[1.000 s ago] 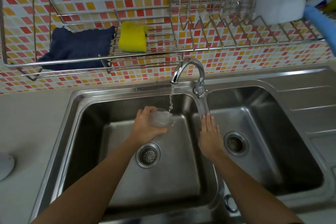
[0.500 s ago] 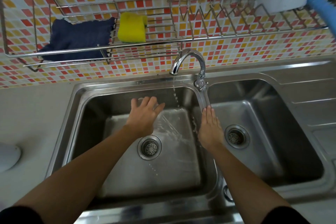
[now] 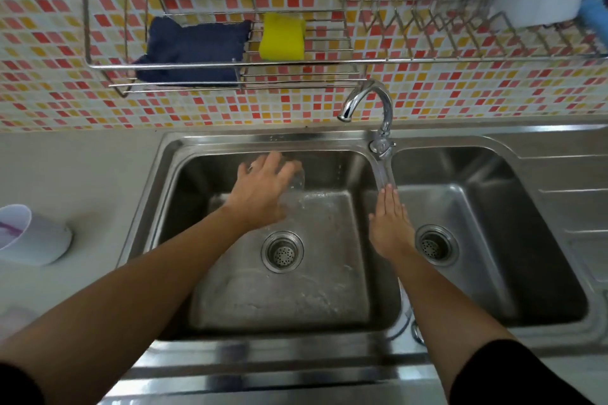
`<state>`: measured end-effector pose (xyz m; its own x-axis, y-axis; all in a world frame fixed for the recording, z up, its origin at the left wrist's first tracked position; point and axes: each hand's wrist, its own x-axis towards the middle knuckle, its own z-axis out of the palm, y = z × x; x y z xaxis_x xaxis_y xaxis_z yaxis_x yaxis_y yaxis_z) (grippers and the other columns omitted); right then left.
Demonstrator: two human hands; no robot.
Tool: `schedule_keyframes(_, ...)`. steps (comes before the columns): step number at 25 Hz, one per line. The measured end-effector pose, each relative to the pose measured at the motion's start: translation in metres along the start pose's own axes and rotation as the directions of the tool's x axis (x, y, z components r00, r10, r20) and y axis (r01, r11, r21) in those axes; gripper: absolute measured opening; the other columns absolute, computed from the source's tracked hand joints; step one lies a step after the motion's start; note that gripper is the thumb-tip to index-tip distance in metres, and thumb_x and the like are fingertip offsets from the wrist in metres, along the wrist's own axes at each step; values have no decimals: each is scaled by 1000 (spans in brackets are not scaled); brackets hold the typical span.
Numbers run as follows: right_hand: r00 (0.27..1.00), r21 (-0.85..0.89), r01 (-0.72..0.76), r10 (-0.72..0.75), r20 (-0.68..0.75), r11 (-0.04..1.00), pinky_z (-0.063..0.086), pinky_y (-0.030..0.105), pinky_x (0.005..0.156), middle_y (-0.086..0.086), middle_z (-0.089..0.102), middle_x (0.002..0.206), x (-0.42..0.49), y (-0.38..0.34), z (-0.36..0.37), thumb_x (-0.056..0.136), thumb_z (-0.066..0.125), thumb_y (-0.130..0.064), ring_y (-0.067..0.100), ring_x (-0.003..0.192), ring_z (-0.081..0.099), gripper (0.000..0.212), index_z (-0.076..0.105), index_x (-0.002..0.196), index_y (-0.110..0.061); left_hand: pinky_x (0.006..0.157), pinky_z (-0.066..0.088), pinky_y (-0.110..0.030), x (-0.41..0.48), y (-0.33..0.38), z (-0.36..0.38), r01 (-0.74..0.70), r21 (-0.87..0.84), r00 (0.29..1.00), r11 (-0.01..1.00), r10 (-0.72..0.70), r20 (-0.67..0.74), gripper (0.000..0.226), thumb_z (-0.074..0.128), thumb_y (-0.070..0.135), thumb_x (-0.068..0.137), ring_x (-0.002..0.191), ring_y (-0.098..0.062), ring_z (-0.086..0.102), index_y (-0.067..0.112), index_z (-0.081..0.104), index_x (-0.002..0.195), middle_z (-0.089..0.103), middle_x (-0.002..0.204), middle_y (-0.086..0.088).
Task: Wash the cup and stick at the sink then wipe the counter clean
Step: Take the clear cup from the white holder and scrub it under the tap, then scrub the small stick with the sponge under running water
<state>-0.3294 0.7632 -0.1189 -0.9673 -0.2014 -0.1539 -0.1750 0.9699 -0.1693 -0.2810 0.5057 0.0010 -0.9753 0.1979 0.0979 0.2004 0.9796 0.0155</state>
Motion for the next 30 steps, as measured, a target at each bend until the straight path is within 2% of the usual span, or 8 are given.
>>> schedule_keyframes(2, 999, 31, 40, -40, -25, 999, -3, 33, 113, 17, -8, 156, -11, -21, 2, 100, 22, -28, 26, 144, -7, 59, -3, 146, -1, 93, 46, -39, -16, -18, -3, 329, -483, 943, 811, -313, 116, 81, 82, 39, 61, 112, -23, 51, 18, 40, 128, 47, 127, -5)
schedule_keyframes(3, 998, 70, 59, -57, -40, 996, -2, 33, 114, 16, -4, 156, -18, -38, 4, 100, 23, -29, 25, 145, -5, 59, -1, 146, -1, 89, 48, -33, -26, -30, -3, 406, -602, 905, 688, -395, 158, 82, 84, 40, 60, 108, -21, 54, 16, 41, 126, 51, 123, -4)
schedule_keyframes(6, 992, 206, 129, -126, -31, 970, 3, 32, 116, 16, 2, 157, -39, -101, 11, 100, 27, -30, 25, 145, 0, 60, 4, 146, 1, 80, 48, -24, -58, -64, -12, 458, -705, 848, 542, -505, 163, 79, 83, 43, 62, 101, -18, 59, 12, 44, 123, 58, 111, -1)
schedule_keyframes(9, 979, 338, 194, -202, -13, 921, 4, 29, 115, 15, 0, 157, -51, -186, 15, 100, 30, -27, 25, 145, 1, 59, 5, 146, 2, 70, 42, -13, -89, -108, -39, 414, -745, 834, 523, -547, 80, 74, 81, 41, 66, 98, -14, 58, 15, 44, 124, 56, 110, 4)
schedule_keyframes(13, 947, 402, 312, -315, -60, 861, 11, 30, 116, 13, 0, 157, -64, -304, 22, 100, 30, -25, 22, 145, 6, 57, 10, 146, 1, 75, 47, -22, -134, -198, -86, 399, -766, 782, 503, -623, -2, 81, 78, 41, 70, 99, -16, 57, 15, 38, 136, 52, 113, 2)
schedule_keyframes(18, 911, 347, 400, -410, -48, 848, -3, 26, 115, 14, 4, 157, -68, -408, 47, 99, 31, -25, 23, 145, 2, 57, 10, 146, 0, 80, 45, -27, -199, -323, -117, 465, -694, 714, 550, -697, -74, 83, 79, 44, 68, 91, -15, 57, 13, 43, 136, 55, 111, 0)
schedule_keyframes(24, 942, 237, 323, -335, 8, 916, -2, 27, 114, 18, 6, 156, -71, -452, 83, 95, 23, -33, 26, 145, 1, 61, 15, 145, 2, 78, 44, -29, -269, -416, -78, 620, -560, 699, 550, -711, 77, 86, 84, 39, 63, 94, -22, 58, 10, 44, 133, 57, 116, -8)
schedule_keyframes(30, 949, 179, 304, -313, 27, 936, 3, 35, 118, 13, 0, 157, -69, -456, 86, 99, 29, -27, 22, 145, -3, 58, 10, 147, -1, 80, 44, -27, -302, -429, -22, 637, -534, 733, 555, -651, 198, 85, 86, 34, 58, 94, -22, 56, 10, 47, 130, 58, 117, -9)
